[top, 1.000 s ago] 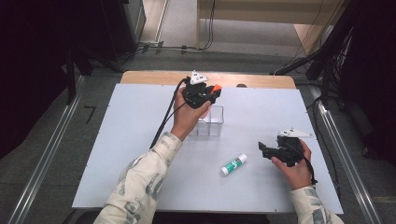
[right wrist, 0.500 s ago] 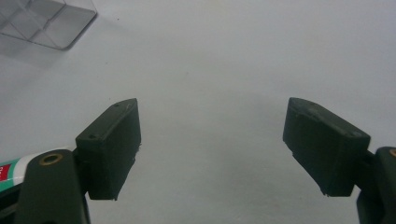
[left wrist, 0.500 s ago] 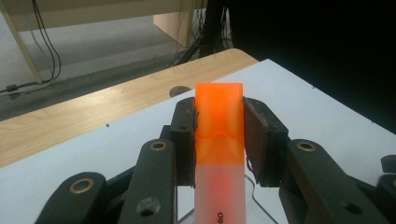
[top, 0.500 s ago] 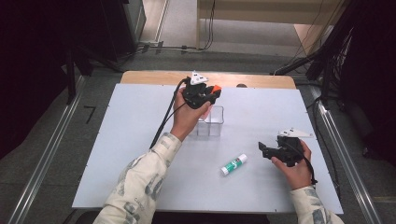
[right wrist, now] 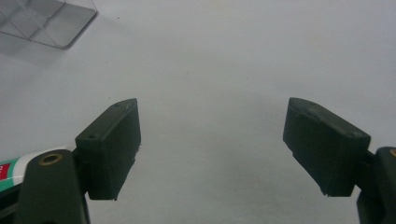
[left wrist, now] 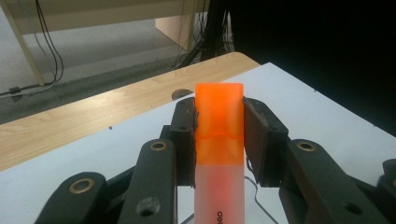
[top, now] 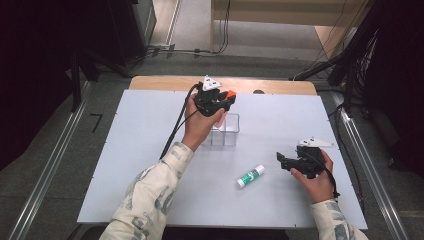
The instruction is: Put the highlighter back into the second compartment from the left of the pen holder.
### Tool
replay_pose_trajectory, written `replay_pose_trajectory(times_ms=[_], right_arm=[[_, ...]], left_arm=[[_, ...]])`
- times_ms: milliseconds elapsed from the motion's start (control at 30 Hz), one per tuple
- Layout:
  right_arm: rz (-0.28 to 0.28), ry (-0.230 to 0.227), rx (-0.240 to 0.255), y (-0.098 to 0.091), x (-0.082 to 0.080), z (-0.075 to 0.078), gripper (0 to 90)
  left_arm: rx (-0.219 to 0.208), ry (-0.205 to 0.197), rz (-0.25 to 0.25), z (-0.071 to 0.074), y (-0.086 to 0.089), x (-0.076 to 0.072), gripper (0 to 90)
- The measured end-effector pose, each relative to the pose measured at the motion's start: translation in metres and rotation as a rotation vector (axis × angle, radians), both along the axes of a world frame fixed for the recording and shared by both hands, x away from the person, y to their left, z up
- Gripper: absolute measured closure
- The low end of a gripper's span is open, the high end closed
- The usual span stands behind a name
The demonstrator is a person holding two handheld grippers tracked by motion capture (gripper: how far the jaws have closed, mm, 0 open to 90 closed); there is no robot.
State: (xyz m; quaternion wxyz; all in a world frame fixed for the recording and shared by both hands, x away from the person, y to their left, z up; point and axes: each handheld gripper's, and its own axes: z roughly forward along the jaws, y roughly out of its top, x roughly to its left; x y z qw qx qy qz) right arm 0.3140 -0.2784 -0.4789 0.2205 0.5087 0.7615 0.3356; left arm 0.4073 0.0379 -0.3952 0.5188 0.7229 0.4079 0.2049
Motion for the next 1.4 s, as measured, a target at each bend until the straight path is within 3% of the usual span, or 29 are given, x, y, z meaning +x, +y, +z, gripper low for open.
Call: replay_pose_trajectory(times_ms=[767,1033,1400], right_arm=[[0.002,0.001,-0.003,0.000,0.000,0.000,17.9],[0.002,0.000,-0.005,0.000,0.000,0.000,17.8],[0.001,0.002,-0.005,0.000,0.000,0.000,17.8]], left_arm=[[0.014,0.013,0.002,-0.003,0.003,-0.002,67.5],[0.026,0.020,-0.009,-0.002,0.004,-0.013,48.7],[0.009,0.010,-0.013,-0.002,0.016,-0.028,42.9]])
